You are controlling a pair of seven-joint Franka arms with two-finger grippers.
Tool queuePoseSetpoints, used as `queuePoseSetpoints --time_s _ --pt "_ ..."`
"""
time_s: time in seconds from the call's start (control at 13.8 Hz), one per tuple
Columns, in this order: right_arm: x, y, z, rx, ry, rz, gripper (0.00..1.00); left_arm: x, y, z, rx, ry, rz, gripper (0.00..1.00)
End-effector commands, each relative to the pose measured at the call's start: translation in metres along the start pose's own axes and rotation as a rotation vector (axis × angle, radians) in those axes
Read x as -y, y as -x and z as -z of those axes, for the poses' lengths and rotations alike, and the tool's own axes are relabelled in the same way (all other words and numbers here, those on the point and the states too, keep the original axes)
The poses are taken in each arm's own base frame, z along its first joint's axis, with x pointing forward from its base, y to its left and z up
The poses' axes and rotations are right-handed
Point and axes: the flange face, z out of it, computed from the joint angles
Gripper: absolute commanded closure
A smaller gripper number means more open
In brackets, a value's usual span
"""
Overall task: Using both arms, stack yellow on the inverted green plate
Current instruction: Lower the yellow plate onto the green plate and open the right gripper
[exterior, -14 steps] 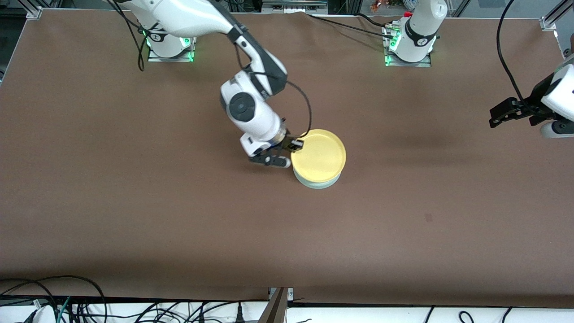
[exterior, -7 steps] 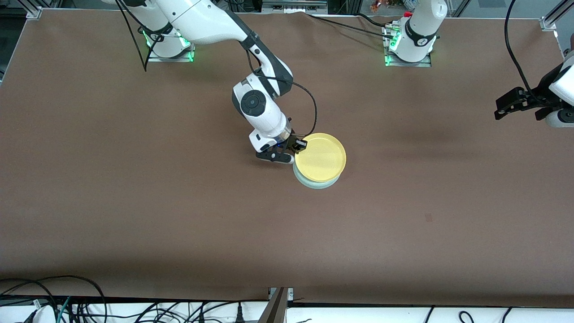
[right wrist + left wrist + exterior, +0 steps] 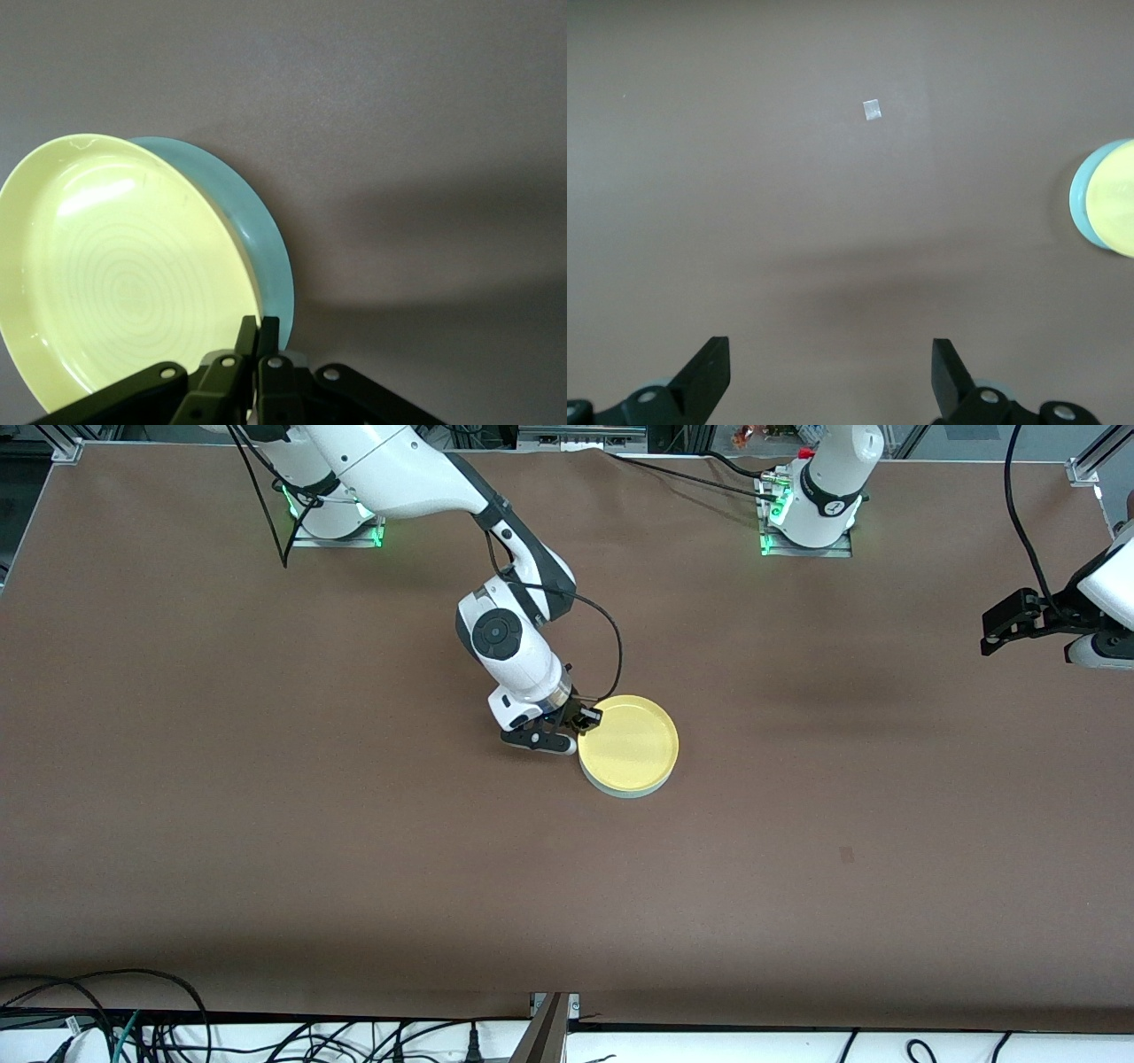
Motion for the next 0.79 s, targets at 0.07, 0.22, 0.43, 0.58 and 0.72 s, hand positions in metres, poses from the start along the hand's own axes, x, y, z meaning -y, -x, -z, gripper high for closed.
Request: queuePoseSetpoints --time_s 0.07,0.22,0.43,0.58,0.72 --pt "0.003 0.001 0.001 -0.020 -0.008 -0.008 0.21 0.001 0.010 0.003 0.004 -0.024 -0.036 0.00" --pt "0.007 -0.002 0.010 -0.024 -0.017 -0.020 0.00 0.000 0.009 0.002 0.006 -0.024 -0.037 0.00" --pt "0.003 -0.028 0.056 -0.034 0.024 -0.029 0.00 -0.001 0.006 0.001 -0.003 -0.027 -0.038 0.00" --pt "-0.007 -0.056 0.114 -0.055 0.057 -0.038 0.00 0.000 0.006 -0.001 0.000 -0.026 -0.037 0.00" --pt "-0.025 -0.081 0.178 -0.054 0.089 -0.032 0.00 0.004 0.002 -0.008 0.012 -0.024 -0.030 0.00"
